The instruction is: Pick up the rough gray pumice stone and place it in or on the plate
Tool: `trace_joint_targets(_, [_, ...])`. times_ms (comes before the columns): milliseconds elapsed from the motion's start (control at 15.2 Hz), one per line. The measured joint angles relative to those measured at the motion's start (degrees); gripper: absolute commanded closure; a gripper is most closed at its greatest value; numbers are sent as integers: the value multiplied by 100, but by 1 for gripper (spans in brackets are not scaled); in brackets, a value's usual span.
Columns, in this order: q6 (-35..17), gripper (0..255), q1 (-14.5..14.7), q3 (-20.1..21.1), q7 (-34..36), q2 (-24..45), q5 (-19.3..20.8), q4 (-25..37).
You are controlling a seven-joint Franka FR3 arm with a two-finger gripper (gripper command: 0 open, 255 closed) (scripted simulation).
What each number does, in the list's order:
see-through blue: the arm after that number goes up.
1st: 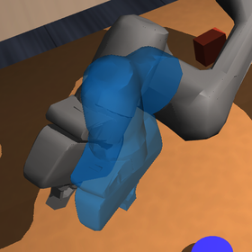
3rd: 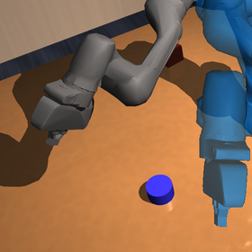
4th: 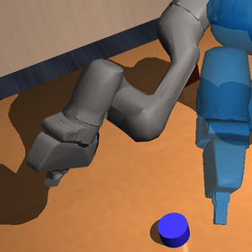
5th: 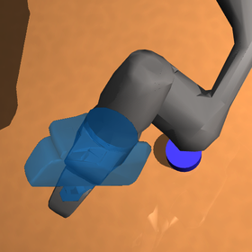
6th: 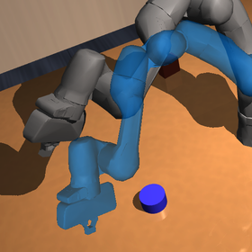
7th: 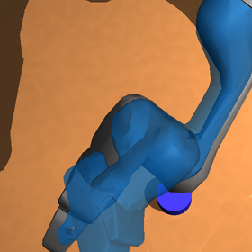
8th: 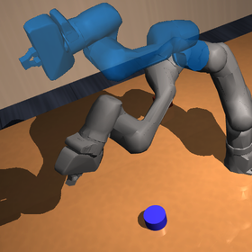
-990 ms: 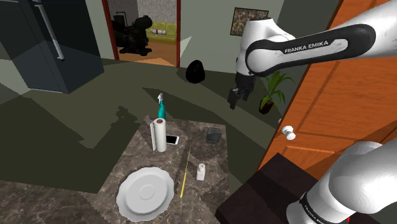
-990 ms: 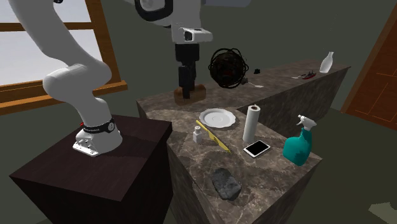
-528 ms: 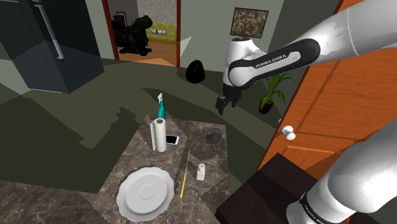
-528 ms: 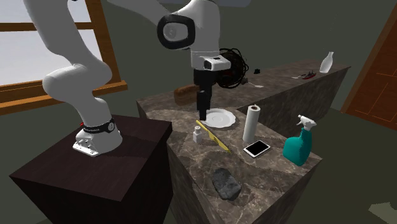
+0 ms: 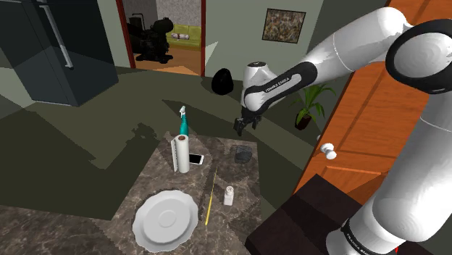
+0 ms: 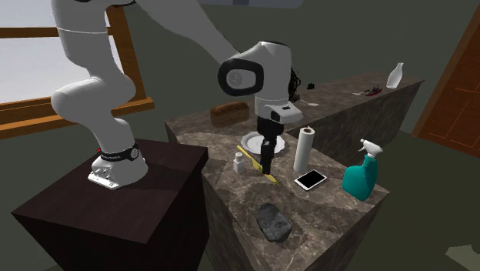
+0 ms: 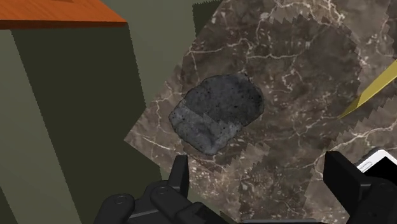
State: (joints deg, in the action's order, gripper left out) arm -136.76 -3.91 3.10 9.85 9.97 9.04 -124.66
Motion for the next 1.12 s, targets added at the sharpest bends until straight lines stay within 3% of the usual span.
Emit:
trace_joint_targets(858, [-386,0,-7,-215,454,2830,1,2459])
trace_joint_targets(1122, [-560,0,-29,-243,458,3148,11,2608])
